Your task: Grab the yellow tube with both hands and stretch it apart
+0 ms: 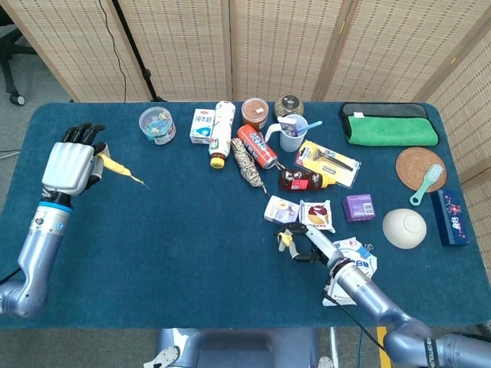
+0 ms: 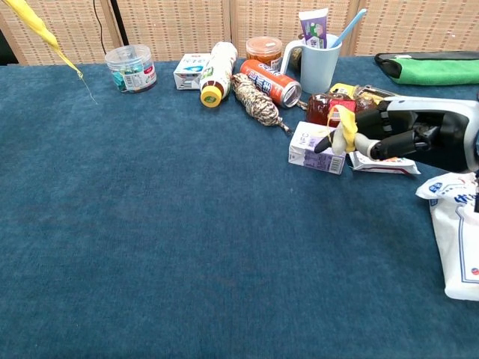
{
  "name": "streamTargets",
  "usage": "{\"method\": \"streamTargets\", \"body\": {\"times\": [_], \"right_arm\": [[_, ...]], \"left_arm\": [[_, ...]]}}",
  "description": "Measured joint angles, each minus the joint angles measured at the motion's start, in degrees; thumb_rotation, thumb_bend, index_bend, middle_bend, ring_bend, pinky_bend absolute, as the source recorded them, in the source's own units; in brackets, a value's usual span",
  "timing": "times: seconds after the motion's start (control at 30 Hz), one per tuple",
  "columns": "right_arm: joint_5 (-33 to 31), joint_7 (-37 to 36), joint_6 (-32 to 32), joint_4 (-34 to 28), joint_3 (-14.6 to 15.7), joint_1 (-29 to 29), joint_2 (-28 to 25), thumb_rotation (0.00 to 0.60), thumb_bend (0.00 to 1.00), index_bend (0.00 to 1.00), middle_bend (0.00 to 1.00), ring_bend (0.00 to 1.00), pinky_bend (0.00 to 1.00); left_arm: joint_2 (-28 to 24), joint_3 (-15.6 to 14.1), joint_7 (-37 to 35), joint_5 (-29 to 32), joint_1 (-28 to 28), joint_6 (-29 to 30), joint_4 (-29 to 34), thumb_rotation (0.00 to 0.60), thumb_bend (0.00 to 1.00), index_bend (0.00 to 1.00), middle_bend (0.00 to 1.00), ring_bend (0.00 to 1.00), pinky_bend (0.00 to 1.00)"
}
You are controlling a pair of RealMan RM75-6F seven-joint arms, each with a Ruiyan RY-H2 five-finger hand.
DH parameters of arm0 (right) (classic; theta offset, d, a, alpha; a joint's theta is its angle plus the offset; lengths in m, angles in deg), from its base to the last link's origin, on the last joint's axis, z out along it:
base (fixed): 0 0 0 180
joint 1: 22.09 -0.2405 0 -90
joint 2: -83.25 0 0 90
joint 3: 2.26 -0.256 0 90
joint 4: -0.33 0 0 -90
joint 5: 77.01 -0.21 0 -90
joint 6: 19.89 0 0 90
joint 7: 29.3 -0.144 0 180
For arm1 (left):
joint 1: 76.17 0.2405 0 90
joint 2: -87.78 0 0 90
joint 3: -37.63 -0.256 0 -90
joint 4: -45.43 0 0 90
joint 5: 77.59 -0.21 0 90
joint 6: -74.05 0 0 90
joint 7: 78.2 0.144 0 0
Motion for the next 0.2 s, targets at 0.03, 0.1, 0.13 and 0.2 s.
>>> {"method": "streamTargets", "body": {"times": [0.03, 0.1, 0.13, 0.2], "right_arm": [[0.05, -0.14, -0.05, -0.08, -0.02, 0.03, -0.15, 0.6, 0.71, 0.65, 0.3, 0.13, 0.0], [0.18, -0.39, -0.05, -0.16, 0.04, 0.05, -0.27, 0.6, 0.71, 0.65, 0.3, 0.13, 0.0], [0.21, -0.43, -0.05, -0.15, 0.08, 0.05, -0.29, 0.6, 0.71, 0.65, 0.3, 0.13, 0.0], [0.26, -0.6, -0.01, -0.1, 0.17, 0.04, -0.27, 0.6, 0.71, 0.65, 0.3, 0.13, 0.0]], "left_arm": [[0.05, 0.05, -0.32, 0.09, 0.02, -0.13, 0.12, 0.6, 0.64, 0.69, 0.19, 0.1, 0.14], [0.05, 0.26, -1.25, 0.37, 0.06, -0.56, 0.59, 0.6, 0.64, 0.69, 0.19, 0.1, 0.14], [0.02, 0.38, -1.64, 0.49, 0.08, -0.75, 0.85, 0.6, 0.64, 0.69, 0.19, 0.1, 0.14], [-0.13, 0.66, -2.51, 0.64, 0.1, -1.13, 1.46, 0.6, 0.64, 0.69, 0.19, 0.1, 0.14]]}}
